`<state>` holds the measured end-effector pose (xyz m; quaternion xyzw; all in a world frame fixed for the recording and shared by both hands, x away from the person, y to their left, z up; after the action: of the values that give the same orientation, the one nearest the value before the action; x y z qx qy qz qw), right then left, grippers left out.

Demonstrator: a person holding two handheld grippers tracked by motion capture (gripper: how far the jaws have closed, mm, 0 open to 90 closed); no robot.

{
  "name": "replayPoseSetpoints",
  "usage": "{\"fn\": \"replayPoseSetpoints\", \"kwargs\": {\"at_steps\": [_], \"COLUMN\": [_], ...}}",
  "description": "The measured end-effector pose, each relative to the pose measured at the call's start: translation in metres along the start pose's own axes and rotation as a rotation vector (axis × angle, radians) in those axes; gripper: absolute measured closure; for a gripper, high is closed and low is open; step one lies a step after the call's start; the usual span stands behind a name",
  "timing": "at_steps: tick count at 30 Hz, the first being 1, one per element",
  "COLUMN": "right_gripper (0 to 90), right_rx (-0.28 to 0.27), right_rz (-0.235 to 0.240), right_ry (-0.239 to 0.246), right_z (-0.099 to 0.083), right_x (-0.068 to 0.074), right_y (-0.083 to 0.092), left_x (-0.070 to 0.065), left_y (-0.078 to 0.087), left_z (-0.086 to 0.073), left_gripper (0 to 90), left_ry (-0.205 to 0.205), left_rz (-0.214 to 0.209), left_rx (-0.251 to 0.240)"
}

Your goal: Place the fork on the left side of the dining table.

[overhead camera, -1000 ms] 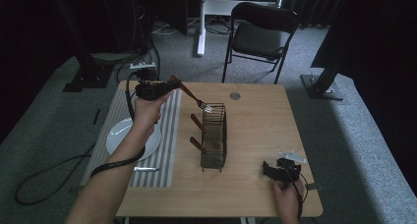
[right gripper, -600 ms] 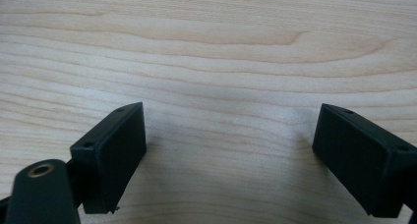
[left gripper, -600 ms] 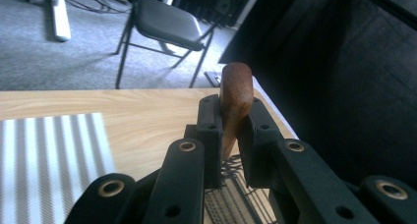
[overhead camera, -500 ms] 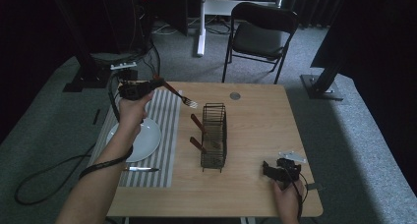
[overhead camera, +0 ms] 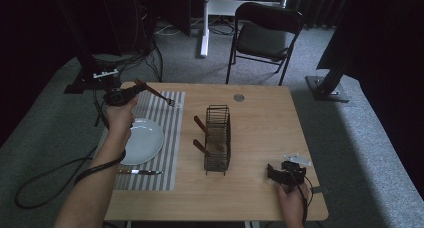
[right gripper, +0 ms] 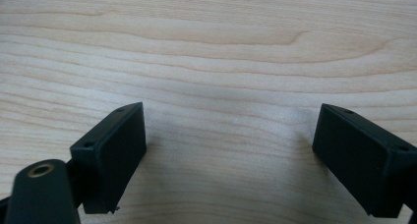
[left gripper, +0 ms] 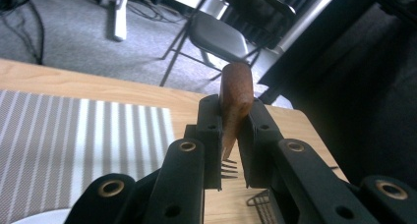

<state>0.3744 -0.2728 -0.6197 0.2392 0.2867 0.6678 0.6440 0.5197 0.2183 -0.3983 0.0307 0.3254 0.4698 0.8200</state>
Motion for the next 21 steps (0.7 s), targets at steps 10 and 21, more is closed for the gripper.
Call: {"fn": "replayPoseSetpoints", "kwargs": {"at_steps": [10, 21], "right_gripper": [12.4, 12.4], "right_rx": [0.000, 0.000], "right_rz": [0.000, 0.000], "right_ry": [0.001, 0.001], "right_z": [0.000, 0.000], "right_x": [0.000, 0.000], "right_y": [0.000, 0.000], "left_x": [0.043, 0.081], "left_y": [-0.003, -0.007], "left_z": [-0.020, -0.036], "left_gripper": [80.4, 80.4], "left_ry": [0.084, 0.171], "left_rz": [0.050, 0.069], "left_rx": [-0.017, -0.059]}}
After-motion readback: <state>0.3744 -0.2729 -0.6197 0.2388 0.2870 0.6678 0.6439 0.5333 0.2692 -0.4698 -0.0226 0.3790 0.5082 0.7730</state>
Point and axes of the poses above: each handheld gripper's, and its own axes: y roughly backward along the jaws, z roughly out of its top, x roughly to its left, the point moved 10 cm from there along -y, roughly forward along the jaws, and after that the axes turned 5 degrees about -z, right-handed, at the moved point
